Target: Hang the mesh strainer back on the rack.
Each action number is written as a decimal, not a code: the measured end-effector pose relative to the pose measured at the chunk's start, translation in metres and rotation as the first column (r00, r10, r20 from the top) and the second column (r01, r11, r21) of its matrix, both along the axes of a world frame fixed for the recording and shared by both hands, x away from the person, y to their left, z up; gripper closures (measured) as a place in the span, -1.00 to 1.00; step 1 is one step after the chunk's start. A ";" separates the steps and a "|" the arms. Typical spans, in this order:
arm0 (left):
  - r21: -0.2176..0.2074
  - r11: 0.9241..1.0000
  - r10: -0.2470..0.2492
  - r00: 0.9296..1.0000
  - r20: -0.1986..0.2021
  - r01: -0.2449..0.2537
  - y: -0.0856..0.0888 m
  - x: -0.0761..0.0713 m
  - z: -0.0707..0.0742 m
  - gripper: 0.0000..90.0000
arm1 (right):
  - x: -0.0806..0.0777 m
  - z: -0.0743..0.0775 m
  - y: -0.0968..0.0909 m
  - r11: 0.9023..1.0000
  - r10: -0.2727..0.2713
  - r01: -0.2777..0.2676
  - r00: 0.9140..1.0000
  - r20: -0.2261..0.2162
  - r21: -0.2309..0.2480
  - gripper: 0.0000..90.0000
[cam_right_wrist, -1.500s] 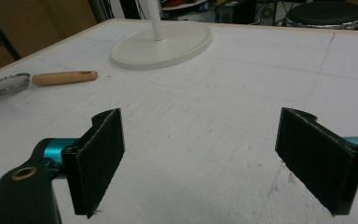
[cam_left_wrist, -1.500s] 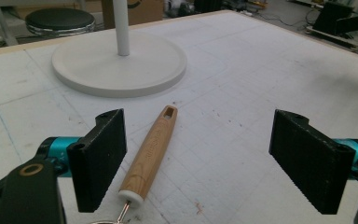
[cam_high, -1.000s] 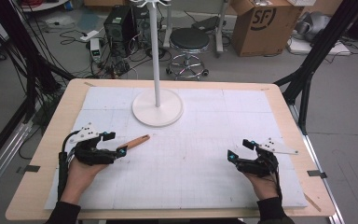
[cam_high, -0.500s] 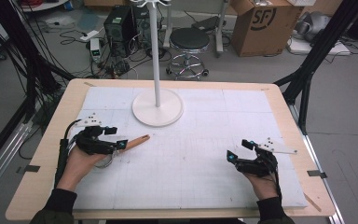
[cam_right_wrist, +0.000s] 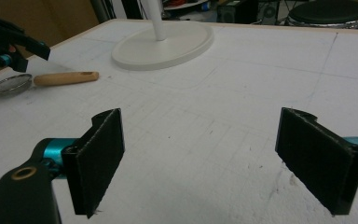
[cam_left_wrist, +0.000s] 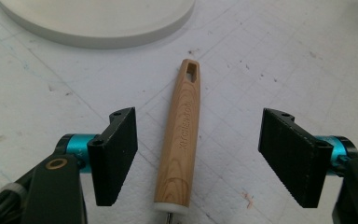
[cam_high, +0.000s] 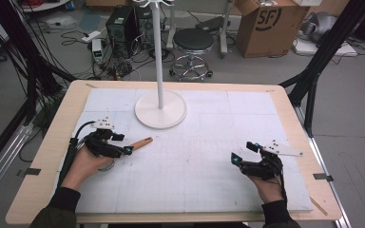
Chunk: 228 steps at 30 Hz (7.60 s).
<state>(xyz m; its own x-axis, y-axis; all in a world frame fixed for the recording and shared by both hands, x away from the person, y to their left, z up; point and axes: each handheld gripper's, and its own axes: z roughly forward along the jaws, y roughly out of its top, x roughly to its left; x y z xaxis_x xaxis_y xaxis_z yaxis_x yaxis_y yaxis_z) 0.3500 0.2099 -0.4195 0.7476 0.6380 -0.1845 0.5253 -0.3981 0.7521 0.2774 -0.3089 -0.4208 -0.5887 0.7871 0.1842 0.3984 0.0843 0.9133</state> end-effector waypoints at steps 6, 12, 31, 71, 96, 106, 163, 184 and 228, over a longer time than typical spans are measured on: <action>0.027 1.000 -0.013 1.000 -0.011 0.014 0.000 0.002 -0.004 -0.26 | 0.001 0.000 0.000 1.000 0.000 0.000 1.000 0.001 0.000 -0.67; 0.054 0.998 -0.023 0.999 -0.032 0.025 -0.001 0.005 -0.008 -0.21 | 0.001 -0.001 0.001 1.000 0.001 -0.001 1.000 -0.006 -0.004 -0.67; 0.101 0.994 -0.042 0.993 -0.112 0.053 -0.002 0.009 -0.019 0.13 | 0.001 -0.001 0.001 1.000 -0.003 0.003 1.000 -0.008 -0.007 -0.67; 0.282 0.955 -0.062 0.992 -0.107 0.090 -0.023 0.012 -0.006 0.57 | 0.001 -0.001 0.000 1.000 -0.003 0.003 1.000 -0.003 -0.007 -0.67; 0.115 0.993 -0.046 0.998 0.037 0.041 -0.002 0.002 0.014 0.57 | 0.002 -0.001 -0.001 1.000 -0.022 0.022 1.000 0.002 -0.010 -0.67; 0.038 0.998 -0.057 0.991 0.123 0.053 0.004 -0.004 0.024 0.57 | 0.001 0.000 -0.001 1.000 -0.022 0.022 1.000 0.000 -0.010 -0.67; -0.345 0.933 0.033 0.926 0.377 0.107 0.019 -0.017 0.033 0.57 | 0.001 0.000 -0.001 0.999 -0.028 0.028 1.000 0.008 -0.016 -0.67; -0.409 0.907 0.082 0.909 0.409 0.103 0.003 -0.005 0.069 0.57 | 0.001 0.000 -0.003 1.000 -0.024 0.025 1.000 0.011 -0.001 -0.67; -0.401 0.903 0.061 0.876 0.478 0.156 -0.042 0.052 0.185 0.57 | 0.014 0.002 -0.010 0.998 -0.014 0.013 1.000 0.006 0.054 -0.67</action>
